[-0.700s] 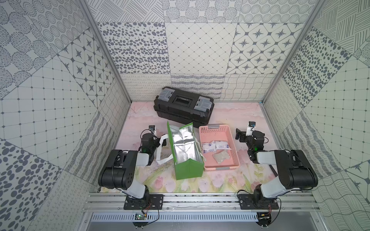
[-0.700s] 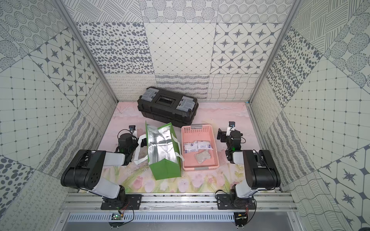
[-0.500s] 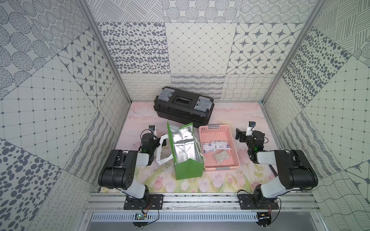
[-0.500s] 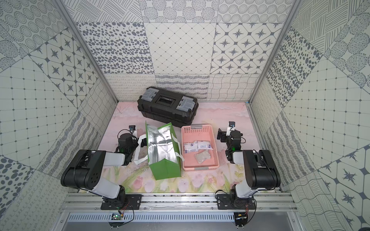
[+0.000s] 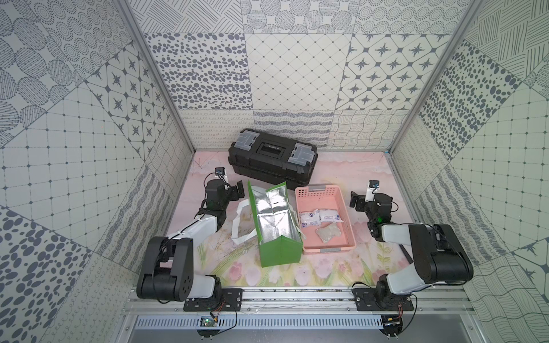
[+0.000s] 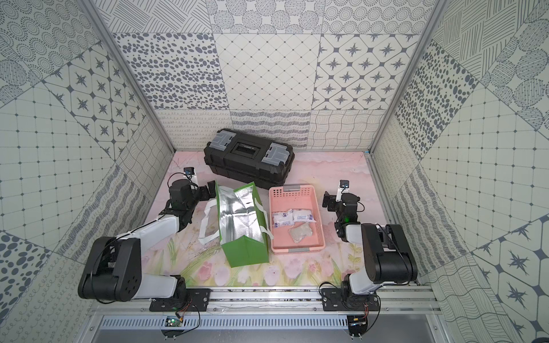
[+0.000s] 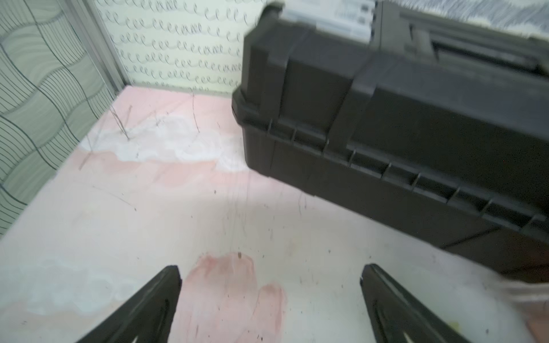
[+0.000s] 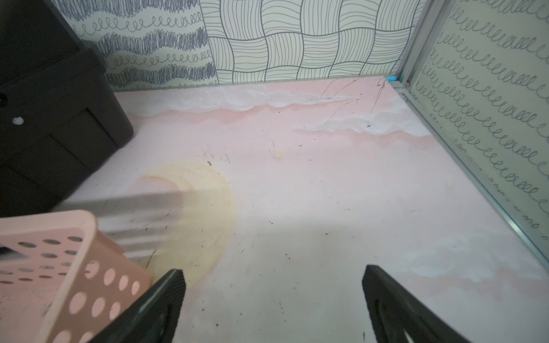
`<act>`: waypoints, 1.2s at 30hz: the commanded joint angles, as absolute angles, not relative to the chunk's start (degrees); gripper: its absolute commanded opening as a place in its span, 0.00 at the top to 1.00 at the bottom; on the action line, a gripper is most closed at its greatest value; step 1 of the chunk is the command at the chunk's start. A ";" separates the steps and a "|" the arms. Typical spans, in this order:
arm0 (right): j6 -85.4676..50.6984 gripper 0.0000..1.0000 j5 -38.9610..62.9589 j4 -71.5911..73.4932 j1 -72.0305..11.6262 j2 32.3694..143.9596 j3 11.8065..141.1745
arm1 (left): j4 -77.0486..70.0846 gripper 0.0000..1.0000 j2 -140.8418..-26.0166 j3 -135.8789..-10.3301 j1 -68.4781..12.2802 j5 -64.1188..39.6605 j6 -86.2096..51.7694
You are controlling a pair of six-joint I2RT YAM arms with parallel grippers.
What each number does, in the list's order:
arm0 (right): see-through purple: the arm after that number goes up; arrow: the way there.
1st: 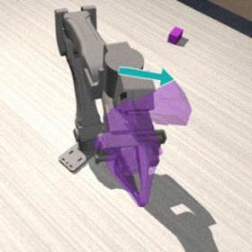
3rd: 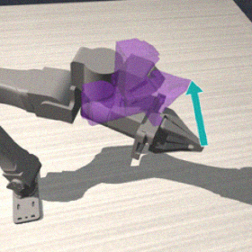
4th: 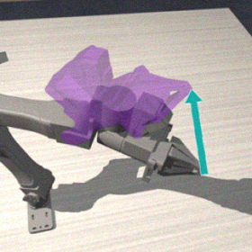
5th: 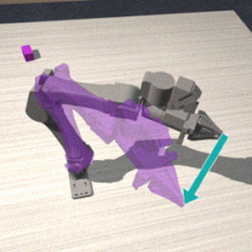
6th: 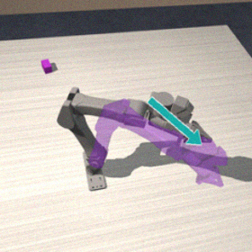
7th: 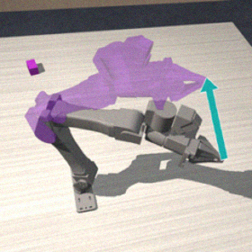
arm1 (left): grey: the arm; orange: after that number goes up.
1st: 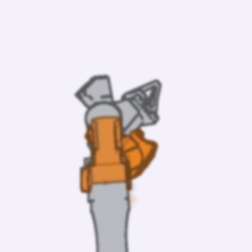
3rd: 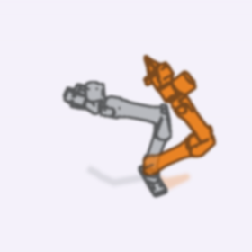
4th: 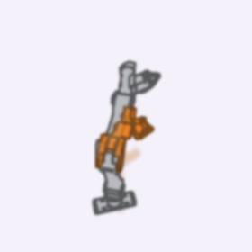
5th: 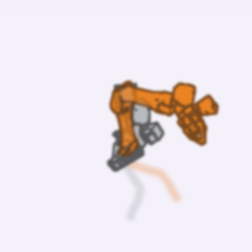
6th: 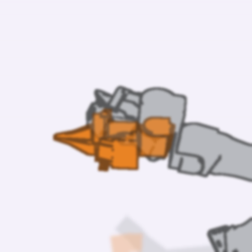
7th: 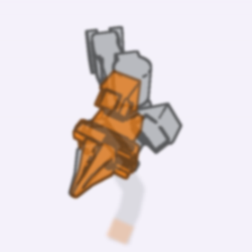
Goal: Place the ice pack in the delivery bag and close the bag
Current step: Pick up the delivery bag from the center of the board.
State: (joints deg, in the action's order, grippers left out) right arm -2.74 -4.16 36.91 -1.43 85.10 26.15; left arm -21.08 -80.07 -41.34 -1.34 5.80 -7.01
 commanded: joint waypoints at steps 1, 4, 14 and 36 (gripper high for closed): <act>-4.55 0.01 -7.42 27.20 -1.58 77.86 30.62 | 15.20 0.00 -77.19 -54.62 -1.01 15.14 -14.28; -6.86 0.01 -6.19 16.03 -1.58 72.14 35.38 | 32.60 0.00 -77.77 -66.00 -0.86 15.23 -17.37; -18.82 0.01 7.73 -19.27 -2.84 61.09 48.60 | 68.57 0.01 -69.53 -89.27 -3.18 -2.93 -35.71; -21.74 0.01 3.19 -36.23 -16.89 71.19 49.83 | 80.46 0.23 -78.98 -91.12 -32.11 2.82 -48.76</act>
